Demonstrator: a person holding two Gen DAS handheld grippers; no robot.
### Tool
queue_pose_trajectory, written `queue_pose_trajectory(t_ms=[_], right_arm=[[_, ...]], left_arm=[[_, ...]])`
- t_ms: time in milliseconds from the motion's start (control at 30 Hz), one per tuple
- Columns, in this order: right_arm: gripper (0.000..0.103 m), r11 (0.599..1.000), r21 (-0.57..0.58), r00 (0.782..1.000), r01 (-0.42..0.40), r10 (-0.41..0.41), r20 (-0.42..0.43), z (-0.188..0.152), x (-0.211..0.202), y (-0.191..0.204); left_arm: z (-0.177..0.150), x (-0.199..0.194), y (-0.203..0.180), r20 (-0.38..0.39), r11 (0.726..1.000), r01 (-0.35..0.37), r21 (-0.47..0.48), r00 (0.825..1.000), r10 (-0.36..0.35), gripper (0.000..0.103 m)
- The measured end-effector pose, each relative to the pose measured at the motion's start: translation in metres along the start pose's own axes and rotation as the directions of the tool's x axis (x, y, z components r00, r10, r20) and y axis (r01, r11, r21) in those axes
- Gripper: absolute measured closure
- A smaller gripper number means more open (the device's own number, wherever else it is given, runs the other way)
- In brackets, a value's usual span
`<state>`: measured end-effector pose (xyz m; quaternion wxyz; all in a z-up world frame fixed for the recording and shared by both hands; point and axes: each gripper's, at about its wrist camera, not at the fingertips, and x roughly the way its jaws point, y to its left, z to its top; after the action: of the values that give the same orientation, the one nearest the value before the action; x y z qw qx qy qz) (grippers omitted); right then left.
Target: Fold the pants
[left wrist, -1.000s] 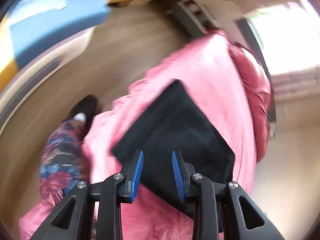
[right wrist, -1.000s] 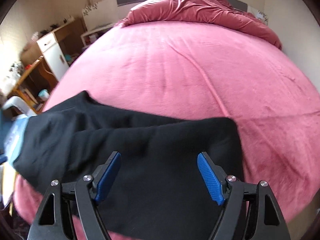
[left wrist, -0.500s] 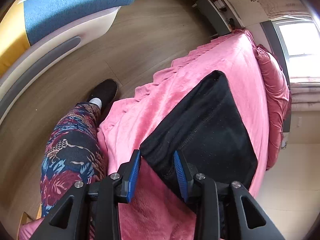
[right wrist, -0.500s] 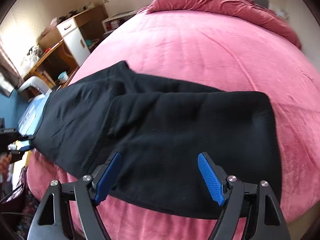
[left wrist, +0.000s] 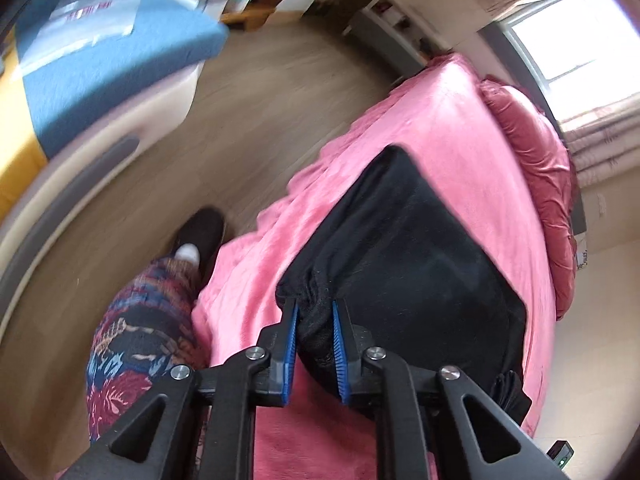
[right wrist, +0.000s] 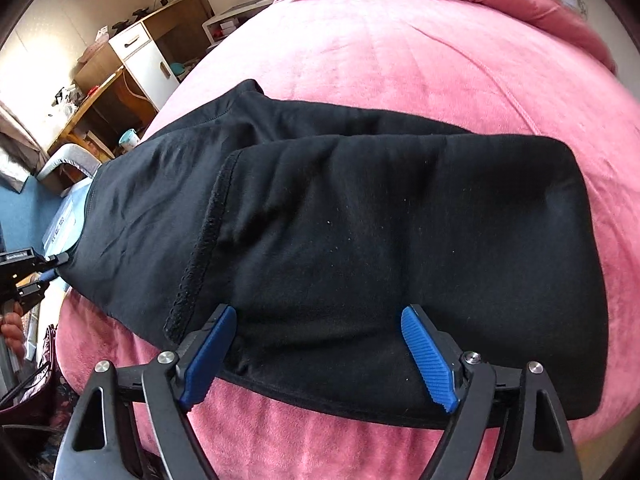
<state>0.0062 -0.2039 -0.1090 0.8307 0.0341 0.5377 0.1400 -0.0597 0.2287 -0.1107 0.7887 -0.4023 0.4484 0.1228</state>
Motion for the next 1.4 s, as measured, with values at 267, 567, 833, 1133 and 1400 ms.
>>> queue_pose_trajectory(t_ms=[267, 567, 833, 1133, 1400], right_arm=[[0.016, 1.000, -0.002, 1.000, -0.003, 0.002, -0.008, 0.000, 0.001, 0.000], [0.015, 1.000, 0.007, 1.000, -0.022, 0.022, -0.009, 0.000, -0.001, -0.002], [0.016, 0.999, -0.006, 0.999, -0.034, 0.034, -0.007, 0.008, -0.010, -0.003], [0.016, 0.959, -0.004, 0.958, -0.285, 0.285, 0.027, 0.057, -0.028, 0.007], [0.016, 0.829, -0.163, 0.843, -0.535, 0.511, -0.166, 0.117, 0.007, 0.113]], left_arm=[[-0.039, -0.032, -0.121, 0.095, 0.873, 0.059, 0.485, 0.988, -0.120, 0.089], [-0.099, -0.004, -0.185, 0.032, 0.681, 0.019, 0.732, 0.998, -0.062, 0.089], [-0.106, 0.004, -0.187, 0.011, 0.669, 0.024, 0.743, 0.999, -0.048, 0.089], [-0.109, 0.003, -0.187, 0.007, 0.665, 0.034, 0.746, 0.998, -0.059, 0.089], [-0.106, -0.008, -0.176, 0.002, 0.671, 0.075, 0.737, 0.994, -0.112, 0.089]])
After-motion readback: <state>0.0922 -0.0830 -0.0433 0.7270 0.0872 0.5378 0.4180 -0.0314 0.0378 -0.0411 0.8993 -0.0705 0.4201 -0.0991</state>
